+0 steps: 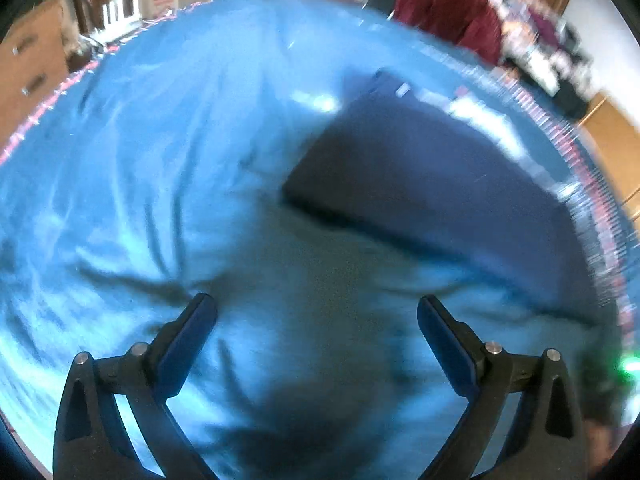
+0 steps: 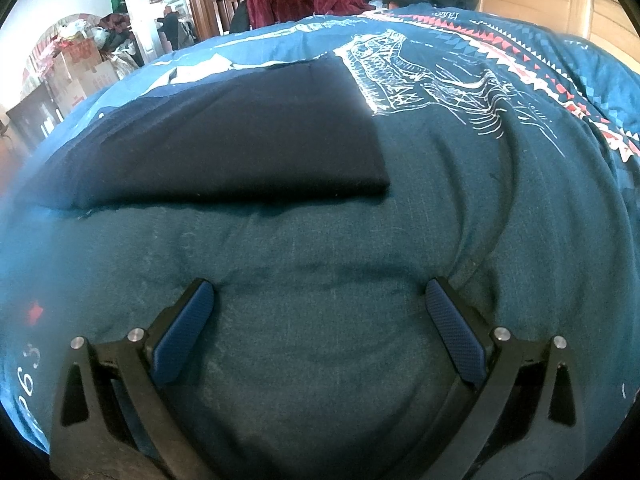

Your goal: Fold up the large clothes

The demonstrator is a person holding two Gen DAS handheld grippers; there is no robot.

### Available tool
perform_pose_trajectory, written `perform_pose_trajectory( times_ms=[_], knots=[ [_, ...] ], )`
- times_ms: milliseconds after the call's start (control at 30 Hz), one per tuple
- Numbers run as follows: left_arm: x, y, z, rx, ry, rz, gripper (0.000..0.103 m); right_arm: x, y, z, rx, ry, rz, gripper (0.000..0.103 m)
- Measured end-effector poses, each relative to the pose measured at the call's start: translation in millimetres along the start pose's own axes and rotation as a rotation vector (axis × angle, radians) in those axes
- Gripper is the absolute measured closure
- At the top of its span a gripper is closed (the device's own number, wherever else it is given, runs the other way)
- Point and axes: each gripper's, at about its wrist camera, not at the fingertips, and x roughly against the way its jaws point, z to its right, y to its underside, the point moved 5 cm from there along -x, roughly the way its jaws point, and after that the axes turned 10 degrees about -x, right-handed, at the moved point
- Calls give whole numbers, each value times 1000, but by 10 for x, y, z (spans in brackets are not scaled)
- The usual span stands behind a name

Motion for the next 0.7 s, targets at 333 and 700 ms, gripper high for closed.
perform_pose_trajectory(
  times_ms=[333, 700],
  knots=[
    [40, -196, -69, 302, 382, 123, 5, 8, 1, -12, 13, 22, -5, 0],
    [-642, -346, 255, 305, 377, 100, 26, -7, -2, -30, 25, 45, -14, 0]
  ],
)
